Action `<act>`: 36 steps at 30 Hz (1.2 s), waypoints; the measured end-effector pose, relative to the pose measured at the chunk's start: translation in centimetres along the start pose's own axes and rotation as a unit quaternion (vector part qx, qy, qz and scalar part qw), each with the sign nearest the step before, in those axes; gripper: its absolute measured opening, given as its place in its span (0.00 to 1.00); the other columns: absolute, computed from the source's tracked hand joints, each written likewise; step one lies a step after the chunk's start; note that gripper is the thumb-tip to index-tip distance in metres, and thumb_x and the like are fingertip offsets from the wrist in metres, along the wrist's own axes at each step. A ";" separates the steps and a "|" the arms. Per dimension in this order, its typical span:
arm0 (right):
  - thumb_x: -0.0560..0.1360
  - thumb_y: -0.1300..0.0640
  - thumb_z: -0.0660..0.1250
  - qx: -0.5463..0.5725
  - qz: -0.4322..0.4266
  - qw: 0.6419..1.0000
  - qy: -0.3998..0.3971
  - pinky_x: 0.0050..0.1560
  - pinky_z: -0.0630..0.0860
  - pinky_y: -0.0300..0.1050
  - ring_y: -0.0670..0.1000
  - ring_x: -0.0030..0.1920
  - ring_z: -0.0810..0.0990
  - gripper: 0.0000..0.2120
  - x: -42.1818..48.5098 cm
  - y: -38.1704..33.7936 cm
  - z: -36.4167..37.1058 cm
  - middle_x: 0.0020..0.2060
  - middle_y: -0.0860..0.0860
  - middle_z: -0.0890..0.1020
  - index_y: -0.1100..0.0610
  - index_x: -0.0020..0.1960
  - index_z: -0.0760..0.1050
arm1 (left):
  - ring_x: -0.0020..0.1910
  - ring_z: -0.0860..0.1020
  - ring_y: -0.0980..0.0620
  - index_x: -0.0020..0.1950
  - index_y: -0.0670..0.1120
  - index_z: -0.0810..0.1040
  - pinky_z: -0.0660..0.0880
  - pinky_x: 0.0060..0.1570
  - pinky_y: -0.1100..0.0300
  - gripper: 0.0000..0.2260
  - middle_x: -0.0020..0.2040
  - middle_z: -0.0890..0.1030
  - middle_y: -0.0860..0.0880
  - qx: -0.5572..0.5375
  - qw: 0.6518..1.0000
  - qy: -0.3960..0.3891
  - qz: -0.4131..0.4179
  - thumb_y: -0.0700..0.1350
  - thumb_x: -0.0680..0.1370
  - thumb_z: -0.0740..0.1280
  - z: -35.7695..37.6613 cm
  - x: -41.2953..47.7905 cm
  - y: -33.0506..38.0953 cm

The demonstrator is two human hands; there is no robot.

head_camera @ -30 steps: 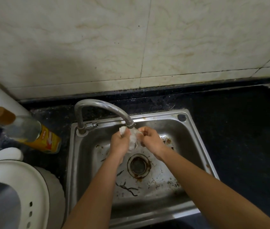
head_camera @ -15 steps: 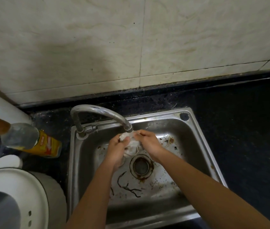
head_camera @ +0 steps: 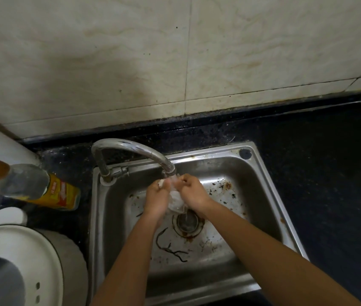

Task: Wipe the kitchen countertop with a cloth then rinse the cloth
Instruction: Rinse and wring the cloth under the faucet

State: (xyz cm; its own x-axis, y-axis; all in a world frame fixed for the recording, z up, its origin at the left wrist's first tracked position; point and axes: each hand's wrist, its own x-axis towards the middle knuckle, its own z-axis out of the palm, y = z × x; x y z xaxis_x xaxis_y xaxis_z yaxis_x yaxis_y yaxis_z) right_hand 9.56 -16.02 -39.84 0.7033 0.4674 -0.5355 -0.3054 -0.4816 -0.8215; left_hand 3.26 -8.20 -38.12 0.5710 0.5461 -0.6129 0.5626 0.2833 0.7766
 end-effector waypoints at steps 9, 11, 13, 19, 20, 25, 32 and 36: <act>0.82 0.53 0.55 -0.137 -0.072 0.986 0.064 0.38 0.72 0.42 0.50 0.40 0.75 0.11 -0.1 -0.1 0.1 0.36 0.49 0.74 0.54 0.43 0.69 | 0.46 0.80 0.50 0.48 0.51 0.76 0.78 0.50 0.50 0.05 0.46 0.82 0.47 0.051 0.998 0.026 0.035 0.48 0.80 0.61 1.3 1.1 -0.4; 0.82 0.49 0.53 -0.166 -0.088 0.979 0.073 0.39 0.72 0.45 0.51 0.38 0.75 0.15 0.1 0.1 0.0 0.33 0.49 0.74 0.53 0.39 0.68 | 0.45 0.80 0.48 0.46 0.50 0.77 0.77 0.50 0.49 0.05 0.45 0.82 0.45 0.043 0.998 0.039 0.022 0.47 0.78 0.62 1.8 1.4 -0.1; 0.81 0.47 0.54 -0.155 -0.099 0.980 0.075 0.35 0.70 0.43 0.49 0.33 0.73 0.19 0.2 0.3 -0.5 0.29 0.48 0.73 0.52 0.34 0.68 | 0.44 0.79 0.48 0.47 0.46 0.78 0.77 0.46 0.53 0.08 0.45 0.82 0.44 0.035 0.998 0.050 0.014 0.48 0.78 0.61 2.4 1.7 0.0; 0.77 0.44 0.62 -0.004 -0.052 0.997 0.053 0.26 0.66 0.37 0.44 0.23 0.69 0.22 0.1 -0.1 -1.5 0.22 0.48 0.70 0.53 0.28 0.67 | 0.43 0.81 0.45 0.46 0.42 0.79 0.78 0.48 0.53 0.13 0.44 0.83 0.43 -0.035 0.995 0.065 -0.074 0.51 0.79 0.62 2.8 2.3 0.6; 0.78 0.46 0.62 0.029 -0.026 0.999 0.026 0.29 0.71 0.37 0.45 0.25 0.73 0.20 0.0 -0.2 -1.6 0.25 0.49 0.75 0.55 0.31 0.70 | 0.43 0.81 0.45 0.46 0.42 0.79 0.78 0.49 0.52 0.12 0.44 0.83 0.43 -0.047 0.993 0.071 -0.080 0.48 0.80 0.61 2.6 2.3 0.9; 0.77 0.61 0.65 0.209 0.064 0.976 -0.027 0.55 0.78 0.53 0.57 0.50 0.82 0.11 0.8 -0.5 -2.6 0.50 0.60 0.83 0.66 0.56 0.76 | 0.41 0.80 0.47 0.51 0.43 0.77 0.77 0.41 0.56 0.11 0.43 0.82 0.44 -0.049 0.998 -0.003 -0.042 0.43 0.82 0.56 0.9 1.1 1.4; 0.76 0.52 0.66 0.078 0.048 0.991 -0.096 0.54 0.79 0.56 0.59 0.52 0.81 0.11 -0.1 0.1 -2.4 0.51 0.60 0.82 0.59 0.53 0.78 | 0.43 0.81 0.46 0.50 0.45 0.77 0.76 0.37 0.57 0.11 0.44 0.82 0.43 -0.051 0.998 0.021 -0.027 0.50 0.81 0.60 -0.3 0.8 1.3; 0.80 0.48 0.57 -0.019 0.015 0.998 -0.063 0.53 0.77 0.52 0.55 0.49 0.80 0.15 -0.5 -0.9 -0.9 0.48 0.58 0.82 0.59 0.54 0.76 | 0.41 0.81 0.47 0.47 0.43 0.79 0.77 0.40 0.57 0.12 0.43 0.83 0.43 -0.051 0.996 0.051 -0.051 0.51 0.77 0.66 0.1 1.4 1.4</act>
State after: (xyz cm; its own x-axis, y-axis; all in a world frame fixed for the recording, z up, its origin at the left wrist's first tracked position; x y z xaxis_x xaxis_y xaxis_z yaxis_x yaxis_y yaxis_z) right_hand 10.07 -16.45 -38.67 0.6075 0.5411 -0.5815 -0.2983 -0.5231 -0.7984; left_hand 4.89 -7.08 -37.95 0.4463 0.5867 -0.6757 0.5486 0.4172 0.7246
